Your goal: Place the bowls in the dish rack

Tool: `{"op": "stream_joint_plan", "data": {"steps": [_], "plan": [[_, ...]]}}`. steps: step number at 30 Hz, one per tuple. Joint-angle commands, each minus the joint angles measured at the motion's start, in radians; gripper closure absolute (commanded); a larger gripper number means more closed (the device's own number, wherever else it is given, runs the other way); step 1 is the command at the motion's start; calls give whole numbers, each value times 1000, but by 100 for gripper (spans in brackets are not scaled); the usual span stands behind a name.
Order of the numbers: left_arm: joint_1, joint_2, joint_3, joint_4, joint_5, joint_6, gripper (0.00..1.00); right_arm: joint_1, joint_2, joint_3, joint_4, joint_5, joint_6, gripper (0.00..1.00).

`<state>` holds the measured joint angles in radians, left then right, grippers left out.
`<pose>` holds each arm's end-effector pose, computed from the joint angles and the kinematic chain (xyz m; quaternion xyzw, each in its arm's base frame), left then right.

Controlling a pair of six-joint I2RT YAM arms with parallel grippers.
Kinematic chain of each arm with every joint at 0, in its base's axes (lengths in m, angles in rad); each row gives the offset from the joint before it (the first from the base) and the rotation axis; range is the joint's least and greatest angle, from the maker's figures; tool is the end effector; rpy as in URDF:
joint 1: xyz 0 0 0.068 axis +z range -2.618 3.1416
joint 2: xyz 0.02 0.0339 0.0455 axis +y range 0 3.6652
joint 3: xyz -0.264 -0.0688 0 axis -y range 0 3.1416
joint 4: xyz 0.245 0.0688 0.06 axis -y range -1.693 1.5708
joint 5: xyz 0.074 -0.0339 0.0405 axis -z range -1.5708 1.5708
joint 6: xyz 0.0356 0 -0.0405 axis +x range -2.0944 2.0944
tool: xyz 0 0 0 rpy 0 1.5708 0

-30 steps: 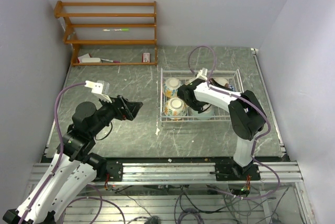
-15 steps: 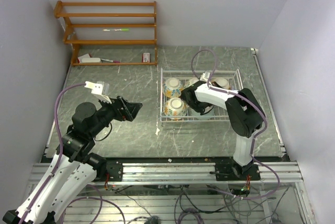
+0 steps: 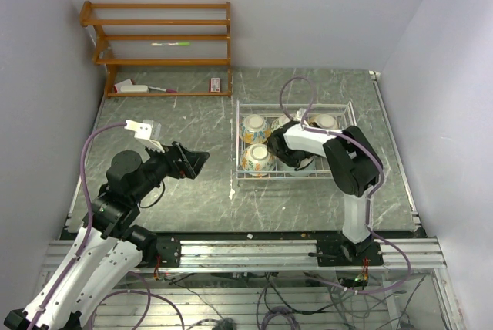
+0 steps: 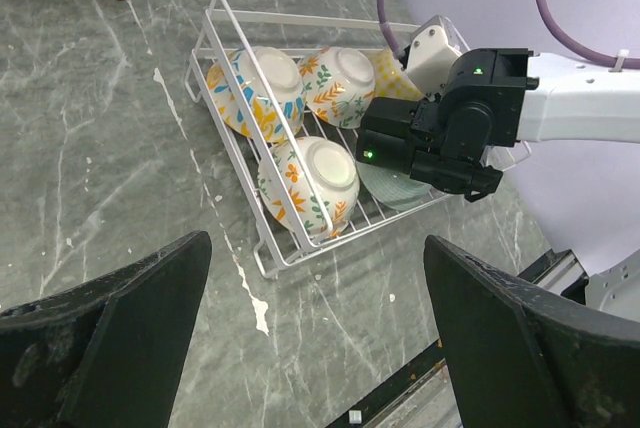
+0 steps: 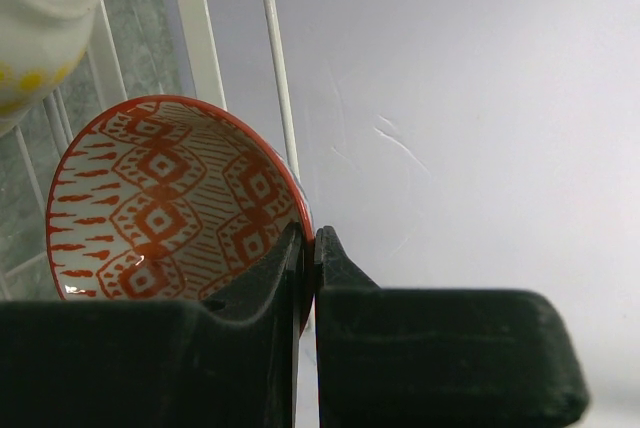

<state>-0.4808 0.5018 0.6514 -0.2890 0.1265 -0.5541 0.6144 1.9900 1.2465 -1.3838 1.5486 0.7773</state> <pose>0.1133 -0.0642 0.3211 0.0139 0.7541 -0.3654 0.5455 0.2729 0.1490 0.1695 -0.1355 0.7008 -0.6419 0.2803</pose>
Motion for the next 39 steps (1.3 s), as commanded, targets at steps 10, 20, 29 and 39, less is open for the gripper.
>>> {"op": "stream_joint_plan", "data": {"steps": [10,20,29,39], "plan": [[-2,-21,42,-51,-40,23,2,34,111,39,3,-22,72,88],[-2,-26,72,-75,-58,29,2,91,105,101,4,-72,123,72],[-2,-23,78,-69,-55,29,2,118,113,166,4,-115,137,68],[-2,-19,63,-50,-51,23,2,122,-43,98,400,-249,-224,65]]}}
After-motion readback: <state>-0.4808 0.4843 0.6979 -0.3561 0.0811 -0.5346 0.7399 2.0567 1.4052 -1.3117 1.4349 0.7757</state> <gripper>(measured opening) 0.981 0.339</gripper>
